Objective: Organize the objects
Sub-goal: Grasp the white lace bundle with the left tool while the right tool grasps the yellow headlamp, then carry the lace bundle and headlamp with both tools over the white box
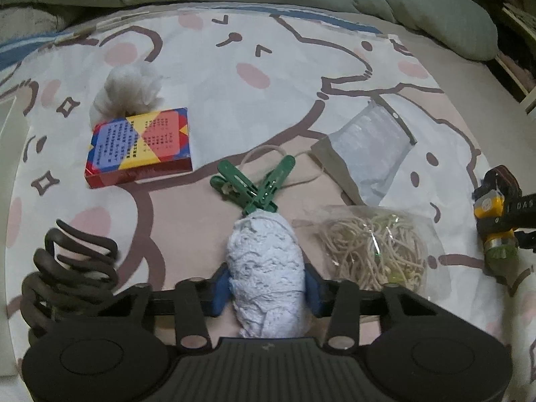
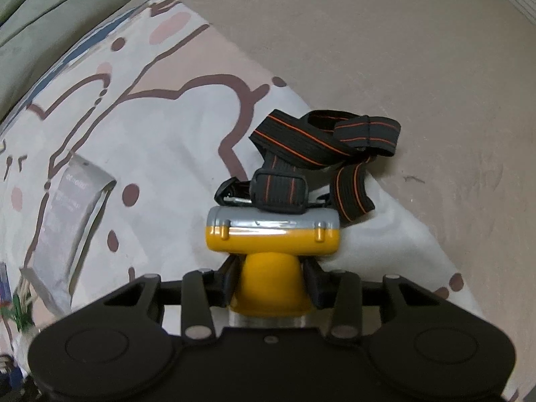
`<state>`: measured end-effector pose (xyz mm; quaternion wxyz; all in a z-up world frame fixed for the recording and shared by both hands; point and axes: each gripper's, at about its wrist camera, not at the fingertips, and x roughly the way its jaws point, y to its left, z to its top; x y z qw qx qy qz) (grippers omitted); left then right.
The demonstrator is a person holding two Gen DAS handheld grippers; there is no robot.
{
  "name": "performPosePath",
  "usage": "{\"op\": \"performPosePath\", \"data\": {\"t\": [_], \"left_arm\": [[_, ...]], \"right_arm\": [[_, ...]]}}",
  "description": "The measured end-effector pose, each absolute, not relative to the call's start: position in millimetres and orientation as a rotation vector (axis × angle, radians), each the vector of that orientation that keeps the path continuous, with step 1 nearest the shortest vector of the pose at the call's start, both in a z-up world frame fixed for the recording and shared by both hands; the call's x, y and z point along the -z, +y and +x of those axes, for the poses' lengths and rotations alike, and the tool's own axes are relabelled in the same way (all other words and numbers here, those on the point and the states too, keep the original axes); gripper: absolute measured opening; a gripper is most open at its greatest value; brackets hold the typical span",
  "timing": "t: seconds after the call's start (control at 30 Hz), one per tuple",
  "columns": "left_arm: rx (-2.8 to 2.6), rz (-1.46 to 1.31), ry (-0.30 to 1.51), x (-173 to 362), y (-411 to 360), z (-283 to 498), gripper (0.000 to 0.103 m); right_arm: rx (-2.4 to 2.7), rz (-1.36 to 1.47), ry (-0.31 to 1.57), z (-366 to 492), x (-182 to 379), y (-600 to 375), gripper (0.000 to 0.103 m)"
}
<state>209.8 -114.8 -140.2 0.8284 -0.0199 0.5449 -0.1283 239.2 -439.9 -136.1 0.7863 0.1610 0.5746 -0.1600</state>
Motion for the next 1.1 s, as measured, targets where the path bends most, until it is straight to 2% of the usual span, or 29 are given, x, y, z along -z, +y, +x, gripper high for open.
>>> {"op": "performPosePath", "data": {"t": [0.1,0.5,1.1], "left_arm": [[0.264,-0.061,1.151,135.4,-111.5,207.1,0.041],[0.224,-0.103,1.032,83.4,-82.7,193.7,0.041],[0.166,-0.100,0.909,35.4,-32.4,166.4,0.041]], "right_arm": [[0.323,0.323,1.227,234.1,131.2,-437.4,0.042],[0.197,0.238,1.083,201.4,78.9,-416.3,0.042],[-0.085,0.138,0.965,172.5,29.4,-295.2,0.042]]}}
